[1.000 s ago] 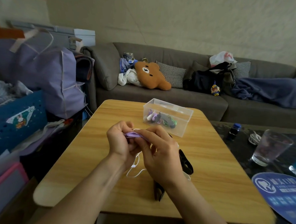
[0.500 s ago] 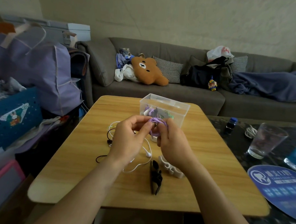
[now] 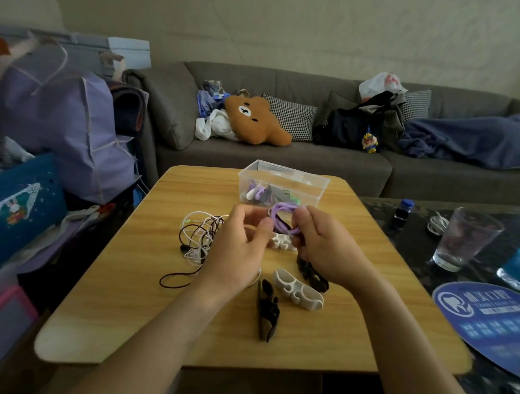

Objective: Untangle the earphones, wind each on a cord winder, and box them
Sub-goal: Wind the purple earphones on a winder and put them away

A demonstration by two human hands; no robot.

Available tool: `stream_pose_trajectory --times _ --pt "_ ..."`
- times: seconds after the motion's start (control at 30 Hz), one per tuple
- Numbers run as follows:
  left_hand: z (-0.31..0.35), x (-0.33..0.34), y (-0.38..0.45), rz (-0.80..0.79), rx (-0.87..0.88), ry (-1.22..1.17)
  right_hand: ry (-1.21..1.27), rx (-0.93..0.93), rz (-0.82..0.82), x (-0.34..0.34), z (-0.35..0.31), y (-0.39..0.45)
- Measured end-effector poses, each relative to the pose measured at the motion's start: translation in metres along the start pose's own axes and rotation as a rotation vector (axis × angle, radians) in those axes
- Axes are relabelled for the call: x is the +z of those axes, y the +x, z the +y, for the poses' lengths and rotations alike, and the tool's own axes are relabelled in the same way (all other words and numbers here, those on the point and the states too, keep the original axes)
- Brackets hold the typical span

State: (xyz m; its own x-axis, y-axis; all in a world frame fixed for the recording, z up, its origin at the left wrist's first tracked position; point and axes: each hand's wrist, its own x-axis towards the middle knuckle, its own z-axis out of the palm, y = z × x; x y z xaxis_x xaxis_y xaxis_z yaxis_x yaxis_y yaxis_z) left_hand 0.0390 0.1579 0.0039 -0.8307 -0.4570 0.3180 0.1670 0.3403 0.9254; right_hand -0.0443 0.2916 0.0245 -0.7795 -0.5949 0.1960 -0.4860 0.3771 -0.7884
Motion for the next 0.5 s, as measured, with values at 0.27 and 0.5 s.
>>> stream_pose_trajectory --times 0.27,0.5 --pt "-0.022 0.023 -0.006 -0.474 0.027 1.092 0.023 0.181 0.222 -0.011 0.032 0.009" --pt "-0.022 0.027 -0.003 -0.375 0.051 0.735 0.209 0.205 0.303 -0.01 0.032 0.008"
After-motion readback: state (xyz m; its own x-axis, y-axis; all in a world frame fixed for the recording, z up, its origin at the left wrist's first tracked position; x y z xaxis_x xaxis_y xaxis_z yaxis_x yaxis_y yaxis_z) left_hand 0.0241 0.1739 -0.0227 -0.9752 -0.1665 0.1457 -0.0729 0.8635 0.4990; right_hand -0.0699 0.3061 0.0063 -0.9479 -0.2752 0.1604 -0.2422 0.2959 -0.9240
